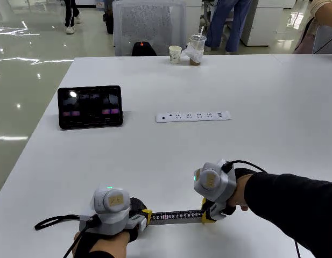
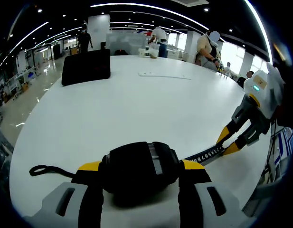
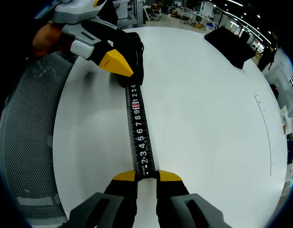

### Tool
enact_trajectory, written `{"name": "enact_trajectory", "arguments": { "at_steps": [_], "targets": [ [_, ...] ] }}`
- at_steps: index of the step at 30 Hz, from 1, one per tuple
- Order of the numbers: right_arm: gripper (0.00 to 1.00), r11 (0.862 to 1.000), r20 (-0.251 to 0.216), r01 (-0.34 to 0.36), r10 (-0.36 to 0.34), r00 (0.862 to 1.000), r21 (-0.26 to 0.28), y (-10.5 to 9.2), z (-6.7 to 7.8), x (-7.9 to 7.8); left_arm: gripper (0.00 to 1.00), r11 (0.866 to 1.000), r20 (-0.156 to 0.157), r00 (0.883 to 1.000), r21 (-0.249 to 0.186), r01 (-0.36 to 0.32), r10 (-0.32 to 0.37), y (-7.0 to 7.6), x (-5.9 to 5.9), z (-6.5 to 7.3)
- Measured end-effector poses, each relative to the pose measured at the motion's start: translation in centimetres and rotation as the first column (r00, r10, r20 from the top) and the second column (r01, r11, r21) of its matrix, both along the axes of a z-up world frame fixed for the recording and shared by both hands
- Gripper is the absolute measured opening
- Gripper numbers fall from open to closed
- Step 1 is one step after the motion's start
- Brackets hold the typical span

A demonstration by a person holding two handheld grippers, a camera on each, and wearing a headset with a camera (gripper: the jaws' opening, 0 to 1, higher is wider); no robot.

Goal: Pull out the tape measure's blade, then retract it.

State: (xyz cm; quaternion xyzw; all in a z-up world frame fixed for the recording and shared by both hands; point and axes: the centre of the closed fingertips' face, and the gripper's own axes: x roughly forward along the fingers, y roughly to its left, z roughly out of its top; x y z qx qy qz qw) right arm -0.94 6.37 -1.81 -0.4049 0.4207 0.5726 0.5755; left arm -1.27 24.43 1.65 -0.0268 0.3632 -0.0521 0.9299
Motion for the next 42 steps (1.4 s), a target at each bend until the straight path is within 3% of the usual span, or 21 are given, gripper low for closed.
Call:
{"name": "enact_trajectory", "arguments": {
  "at_steps": [22,42],
  "targets": [
    [0.12,1.000,-0.010,0.016,-0.016,1.000,0.001,1.0,0.1,-0.1,0.58,1.000,0.000,1.000,-0.016,0.003,-0.003,0.1,0.1,0.1],
    [0.12,0.999,-0.013,0.007,-0.007,1.000,0.041,2.9,0.1,-0.4,0.58,1.000,-0.002,1.000,-0.030,0.006,-0.006,0.1,0.0,0.1]
  ]
}}
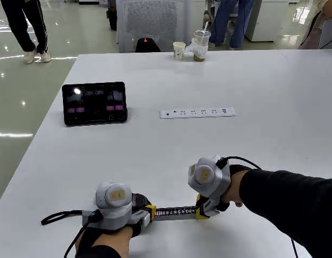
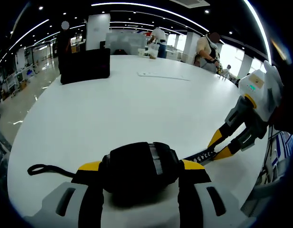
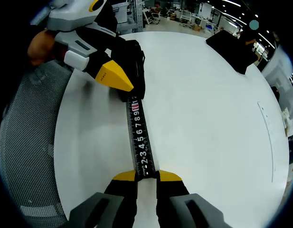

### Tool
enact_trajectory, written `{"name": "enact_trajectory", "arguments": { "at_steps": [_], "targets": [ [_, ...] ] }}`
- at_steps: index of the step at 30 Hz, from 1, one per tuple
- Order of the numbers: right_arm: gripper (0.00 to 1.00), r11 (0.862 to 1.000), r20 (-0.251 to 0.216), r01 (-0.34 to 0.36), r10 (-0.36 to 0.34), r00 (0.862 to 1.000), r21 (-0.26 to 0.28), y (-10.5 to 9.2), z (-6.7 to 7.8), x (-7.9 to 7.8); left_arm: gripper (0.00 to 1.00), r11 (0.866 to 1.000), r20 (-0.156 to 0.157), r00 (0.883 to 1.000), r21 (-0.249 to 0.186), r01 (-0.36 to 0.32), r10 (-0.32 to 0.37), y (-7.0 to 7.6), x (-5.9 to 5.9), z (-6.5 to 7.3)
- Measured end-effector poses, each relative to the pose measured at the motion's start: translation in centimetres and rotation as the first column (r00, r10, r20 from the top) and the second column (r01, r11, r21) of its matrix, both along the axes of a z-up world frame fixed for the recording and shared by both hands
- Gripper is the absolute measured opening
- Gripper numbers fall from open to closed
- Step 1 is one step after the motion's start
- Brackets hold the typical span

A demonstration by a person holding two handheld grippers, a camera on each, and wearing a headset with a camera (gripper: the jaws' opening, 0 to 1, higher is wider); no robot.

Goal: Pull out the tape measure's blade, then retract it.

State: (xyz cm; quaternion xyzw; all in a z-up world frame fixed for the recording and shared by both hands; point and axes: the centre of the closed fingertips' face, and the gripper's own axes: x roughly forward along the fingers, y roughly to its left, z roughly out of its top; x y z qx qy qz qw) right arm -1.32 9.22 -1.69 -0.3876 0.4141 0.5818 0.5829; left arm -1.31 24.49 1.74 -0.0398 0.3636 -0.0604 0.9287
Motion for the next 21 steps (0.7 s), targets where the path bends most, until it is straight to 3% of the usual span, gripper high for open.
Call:
{"name": "enact_trajectory", "arguments": {
  "at_steps": [21],
  "targets": [
    [0.12,1.000,-0.001,-0.008,0.008,1.000,0.029,1.3,0.0,-0.2,0.58,1.000,-0.001,1.000,-0.001,0.002,-0.002,0.0,0.0,0.0]
  ]
}}
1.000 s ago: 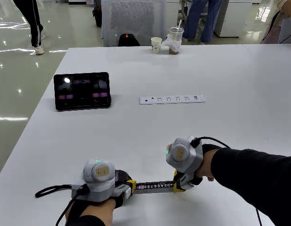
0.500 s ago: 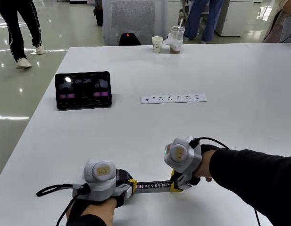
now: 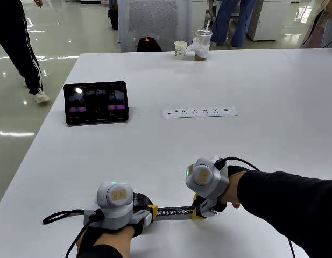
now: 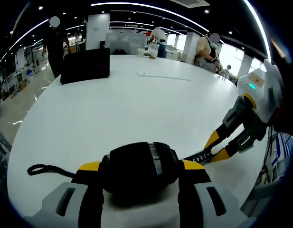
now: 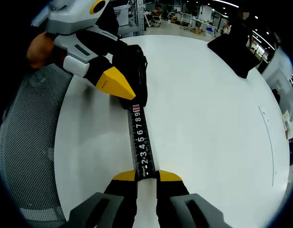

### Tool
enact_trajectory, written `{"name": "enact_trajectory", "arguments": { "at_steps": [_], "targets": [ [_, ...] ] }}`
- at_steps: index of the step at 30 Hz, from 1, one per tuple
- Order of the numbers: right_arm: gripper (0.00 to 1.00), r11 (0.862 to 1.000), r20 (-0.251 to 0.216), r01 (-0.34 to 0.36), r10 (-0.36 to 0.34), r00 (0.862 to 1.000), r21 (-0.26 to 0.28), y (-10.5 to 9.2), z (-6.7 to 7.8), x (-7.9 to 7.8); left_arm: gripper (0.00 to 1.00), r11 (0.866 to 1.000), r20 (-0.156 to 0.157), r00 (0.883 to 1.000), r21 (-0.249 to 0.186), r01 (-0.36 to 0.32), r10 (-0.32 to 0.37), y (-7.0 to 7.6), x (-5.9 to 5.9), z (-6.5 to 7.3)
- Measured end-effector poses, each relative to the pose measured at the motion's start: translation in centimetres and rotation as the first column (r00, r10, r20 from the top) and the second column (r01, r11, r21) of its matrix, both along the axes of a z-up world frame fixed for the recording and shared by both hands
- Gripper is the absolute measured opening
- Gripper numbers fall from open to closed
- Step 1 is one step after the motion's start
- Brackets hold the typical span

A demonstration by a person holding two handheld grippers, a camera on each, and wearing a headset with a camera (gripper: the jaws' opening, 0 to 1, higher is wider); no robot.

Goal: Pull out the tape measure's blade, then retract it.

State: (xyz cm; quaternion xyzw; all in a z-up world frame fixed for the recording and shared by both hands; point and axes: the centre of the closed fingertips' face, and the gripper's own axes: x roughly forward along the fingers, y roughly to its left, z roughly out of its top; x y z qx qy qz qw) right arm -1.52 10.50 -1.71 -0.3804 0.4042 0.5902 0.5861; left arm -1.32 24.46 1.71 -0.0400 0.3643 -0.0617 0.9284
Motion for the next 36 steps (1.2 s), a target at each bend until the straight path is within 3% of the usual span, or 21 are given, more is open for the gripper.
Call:
{"name": "enact_trajectory", "arguments": {
  "at_steps": [36],
  "targets": [
    [0.12,1.000,0.008,-0.001,0.001,1.000,0.027,2.1,0.0,-0.2,0.58,1.000,-0.006,1.000,-0.009,0.001,-0.001,0.1,-0.1,0.0]
  ]
}}
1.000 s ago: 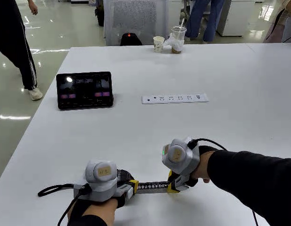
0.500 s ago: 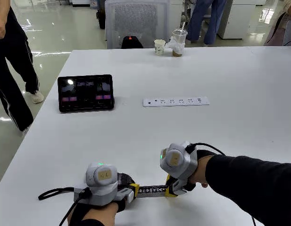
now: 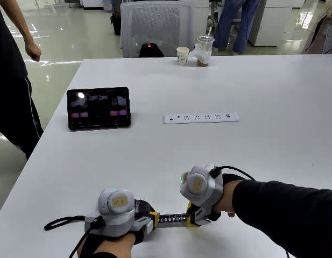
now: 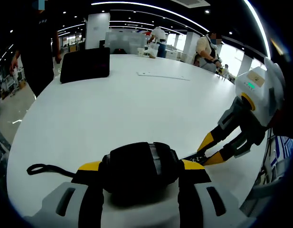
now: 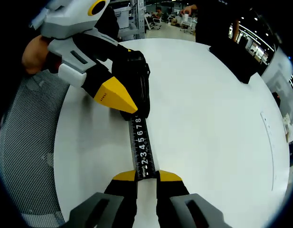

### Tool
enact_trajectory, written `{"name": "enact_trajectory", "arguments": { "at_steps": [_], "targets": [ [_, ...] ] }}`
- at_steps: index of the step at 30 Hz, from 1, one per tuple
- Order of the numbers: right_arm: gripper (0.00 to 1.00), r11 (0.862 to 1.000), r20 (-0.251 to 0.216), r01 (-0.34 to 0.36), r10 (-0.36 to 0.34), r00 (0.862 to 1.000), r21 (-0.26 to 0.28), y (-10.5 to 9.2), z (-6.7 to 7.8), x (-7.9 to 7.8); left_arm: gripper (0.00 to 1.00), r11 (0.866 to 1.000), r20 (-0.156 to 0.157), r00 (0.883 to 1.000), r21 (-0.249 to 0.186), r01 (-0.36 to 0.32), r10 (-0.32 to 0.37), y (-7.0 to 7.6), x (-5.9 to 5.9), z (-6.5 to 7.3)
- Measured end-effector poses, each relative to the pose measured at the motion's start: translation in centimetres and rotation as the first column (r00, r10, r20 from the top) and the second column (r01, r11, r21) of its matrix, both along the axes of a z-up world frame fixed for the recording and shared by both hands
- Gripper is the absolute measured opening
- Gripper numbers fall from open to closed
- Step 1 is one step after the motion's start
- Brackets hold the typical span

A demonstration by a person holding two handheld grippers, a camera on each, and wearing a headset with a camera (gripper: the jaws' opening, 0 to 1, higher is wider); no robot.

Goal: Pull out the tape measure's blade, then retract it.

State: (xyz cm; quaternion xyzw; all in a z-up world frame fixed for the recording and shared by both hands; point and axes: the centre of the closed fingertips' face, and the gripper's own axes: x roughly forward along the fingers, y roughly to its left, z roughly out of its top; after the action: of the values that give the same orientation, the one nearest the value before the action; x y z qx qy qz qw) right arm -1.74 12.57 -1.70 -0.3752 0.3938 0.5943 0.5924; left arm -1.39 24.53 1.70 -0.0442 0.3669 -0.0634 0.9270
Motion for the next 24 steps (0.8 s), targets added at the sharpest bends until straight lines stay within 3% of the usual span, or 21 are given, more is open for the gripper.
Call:
{"name": "enact_trajectory", "arguments": {
  "at_steps": [24],
  "targets": [
    [0.12,1.000,-0.008,0.001,-0.001,1.000,0.029,1.4,0.0,-0.1,0.58,1.000,-0.002,1.000,-0.007,0.001,-0.001,0.0,0.0,0.0]
  ]
}}
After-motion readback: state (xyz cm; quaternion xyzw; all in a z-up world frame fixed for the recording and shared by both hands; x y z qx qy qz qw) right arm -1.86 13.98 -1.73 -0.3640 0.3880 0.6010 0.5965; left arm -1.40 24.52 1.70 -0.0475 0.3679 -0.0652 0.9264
